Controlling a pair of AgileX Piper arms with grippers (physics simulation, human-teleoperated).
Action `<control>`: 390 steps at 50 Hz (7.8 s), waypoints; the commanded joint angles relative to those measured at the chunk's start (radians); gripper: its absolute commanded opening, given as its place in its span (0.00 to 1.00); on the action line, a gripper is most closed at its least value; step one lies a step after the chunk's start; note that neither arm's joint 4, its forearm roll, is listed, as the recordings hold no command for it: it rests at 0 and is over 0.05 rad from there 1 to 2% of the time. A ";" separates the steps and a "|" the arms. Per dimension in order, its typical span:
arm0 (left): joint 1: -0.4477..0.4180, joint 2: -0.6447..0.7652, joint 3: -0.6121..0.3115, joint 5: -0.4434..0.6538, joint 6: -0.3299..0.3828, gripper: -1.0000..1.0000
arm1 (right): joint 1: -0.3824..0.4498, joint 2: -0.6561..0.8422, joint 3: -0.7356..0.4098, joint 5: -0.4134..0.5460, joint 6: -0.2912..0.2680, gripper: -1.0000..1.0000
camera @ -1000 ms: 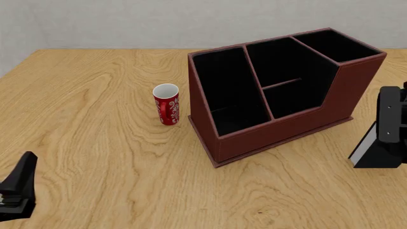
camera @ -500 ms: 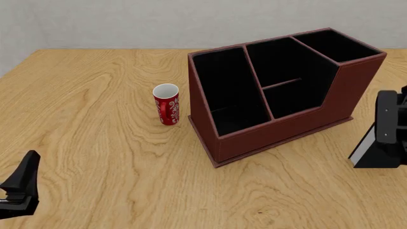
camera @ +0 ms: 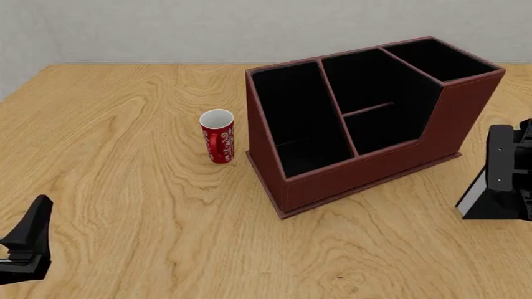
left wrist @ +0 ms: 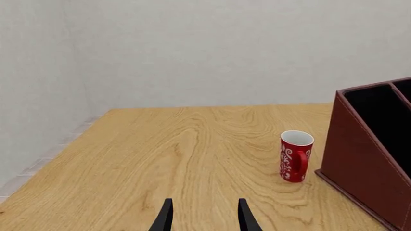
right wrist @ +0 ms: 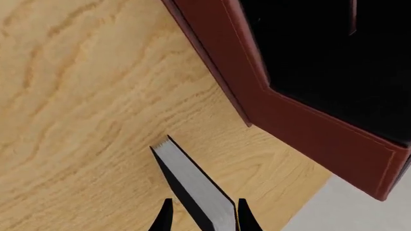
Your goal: Pick up the book and place it in the left compartment of the caddy.
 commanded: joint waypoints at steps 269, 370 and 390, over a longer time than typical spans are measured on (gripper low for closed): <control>-0.109 -0.086 -0.157 0.178 0.019 1.00 | 0.807 0.170 -1.061 0.643 1.461 0.00; -0.043 -0.086 -0.104 0.146 -0.001 1.00 | 0.829 0.478 -1.078 0.622 1.383 0.00; -0.037 -0.086 -0.106 0.147 -0.003 1.00 | 0.831 0.487 -1.009 0.562 1.390 0.00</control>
